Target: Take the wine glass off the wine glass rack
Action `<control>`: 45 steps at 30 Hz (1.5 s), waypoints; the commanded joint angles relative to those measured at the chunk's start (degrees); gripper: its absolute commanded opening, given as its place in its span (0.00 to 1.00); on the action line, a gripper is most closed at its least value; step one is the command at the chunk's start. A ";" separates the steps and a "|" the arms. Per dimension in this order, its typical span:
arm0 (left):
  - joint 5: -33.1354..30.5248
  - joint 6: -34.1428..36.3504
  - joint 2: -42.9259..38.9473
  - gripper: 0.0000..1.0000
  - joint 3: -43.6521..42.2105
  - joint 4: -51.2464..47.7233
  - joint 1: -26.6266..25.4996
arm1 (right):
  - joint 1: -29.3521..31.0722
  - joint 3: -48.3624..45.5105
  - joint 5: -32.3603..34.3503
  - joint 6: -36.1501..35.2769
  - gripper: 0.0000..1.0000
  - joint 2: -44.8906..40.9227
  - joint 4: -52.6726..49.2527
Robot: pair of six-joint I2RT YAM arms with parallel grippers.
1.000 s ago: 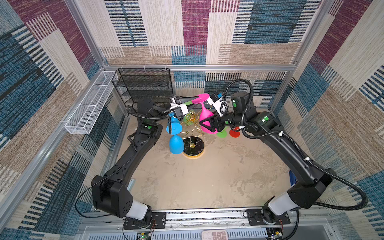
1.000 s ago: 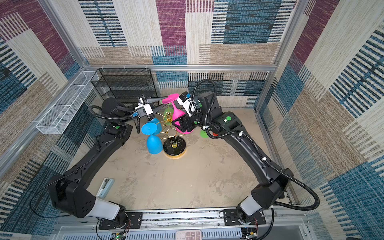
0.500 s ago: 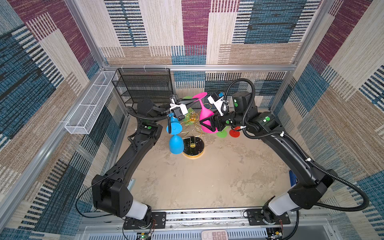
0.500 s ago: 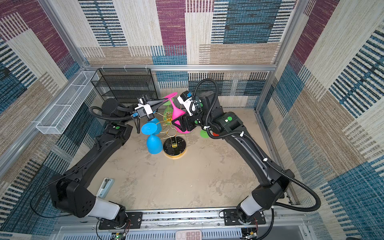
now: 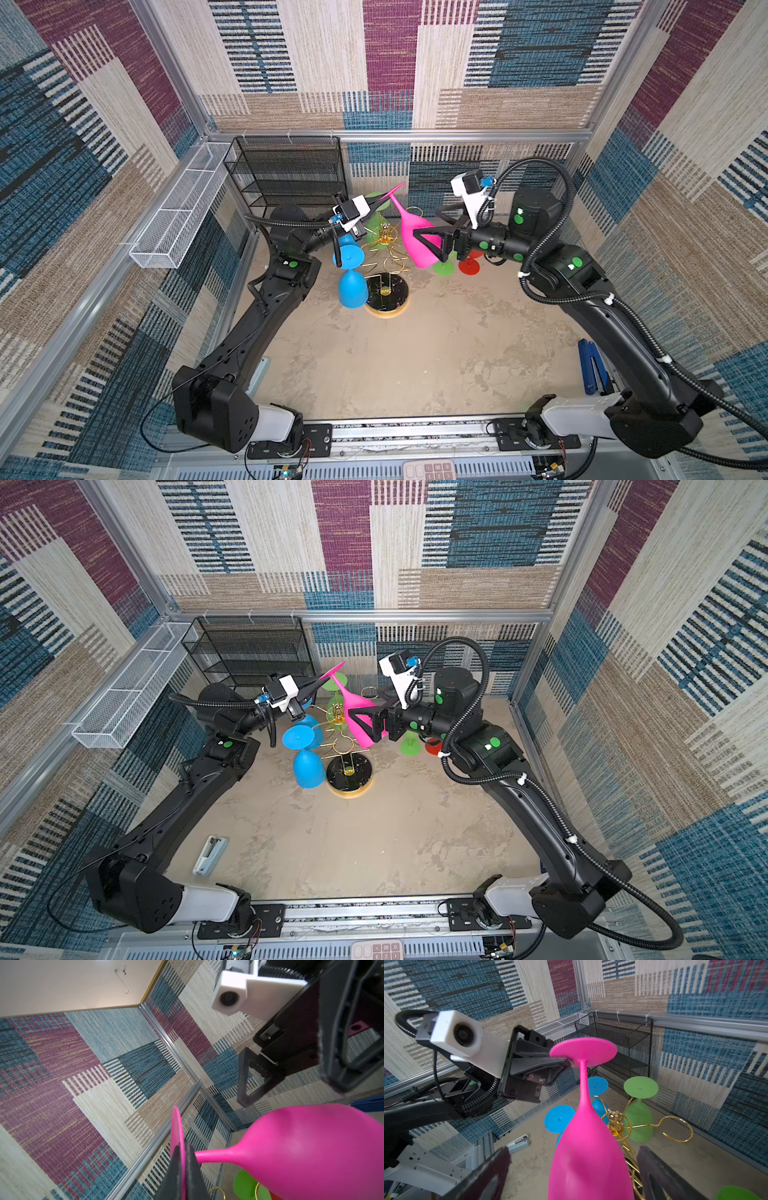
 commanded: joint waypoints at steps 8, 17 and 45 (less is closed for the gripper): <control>-16.17 -29.07 -5.17 0.00 -2.46 -8.46 0.09 | -7.25 -8.38 -2.11 6.74 0.82 -7.62 9.13; -17.85 -34.07 -5.73 0.00 -1.38 -13.34 0.09 | -7.38 -11.45 -1.50 8.02 0.67 -8.61 10.90; -16.52 -36.89 -3.68 0.07 -1.52 -12.41 0.23 | -7.24 -11.68 -8.22 13.82 0.00 0.71 19.89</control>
